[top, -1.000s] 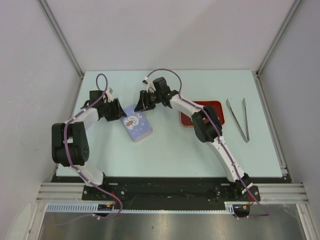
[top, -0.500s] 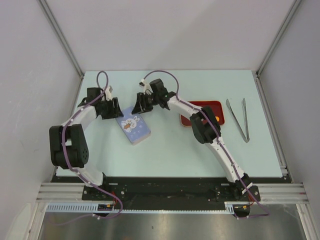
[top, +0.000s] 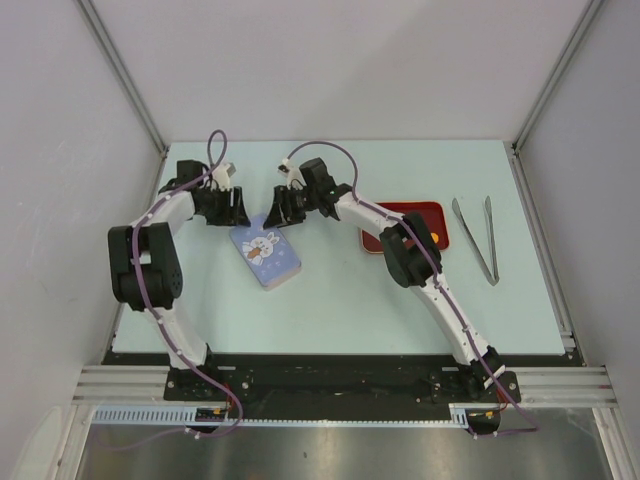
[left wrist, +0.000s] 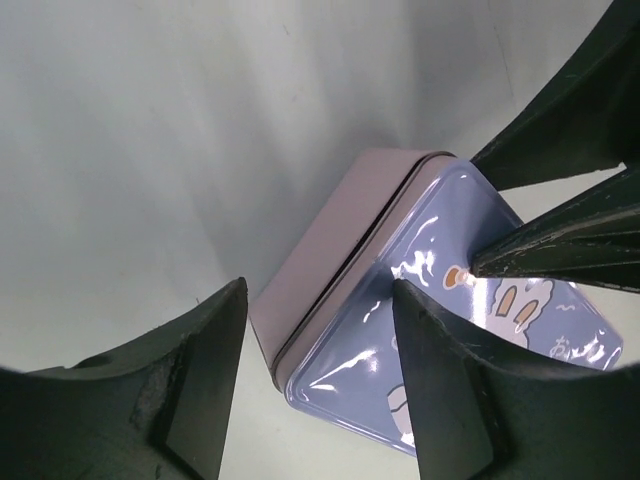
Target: Pack the cookies
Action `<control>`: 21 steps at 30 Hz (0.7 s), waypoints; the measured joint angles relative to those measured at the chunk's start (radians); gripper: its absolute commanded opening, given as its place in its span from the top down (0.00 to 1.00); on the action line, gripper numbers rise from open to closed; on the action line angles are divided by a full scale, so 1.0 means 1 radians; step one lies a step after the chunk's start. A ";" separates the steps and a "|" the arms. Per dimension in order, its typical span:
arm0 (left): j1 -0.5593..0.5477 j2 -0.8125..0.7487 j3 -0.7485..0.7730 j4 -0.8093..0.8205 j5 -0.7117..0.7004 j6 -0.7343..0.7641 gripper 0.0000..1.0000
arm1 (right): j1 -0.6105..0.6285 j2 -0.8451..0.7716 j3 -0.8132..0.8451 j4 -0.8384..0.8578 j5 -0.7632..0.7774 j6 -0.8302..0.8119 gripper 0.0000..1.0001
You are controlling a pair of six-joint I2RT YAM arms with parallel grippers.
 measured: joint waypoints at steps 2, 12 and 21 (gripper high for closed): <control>0.003 0.020 0.025 -0.019 0.020 0.026 0.34 | 0.000 0.000 -0.002 0.002 -0.002 0.000 0.50; 0.039 0.089 0.087 -0.117 0.157 0.118 0.35 | 0.000 -0.001 -0.007 0.010 -0.005 0.000 0.49; 0.093 0.124 0.092 -0.198 0.266 0.174 0.41 | 0.000 -0.002 -0.009 0.011 -0.006 -0.001 0.49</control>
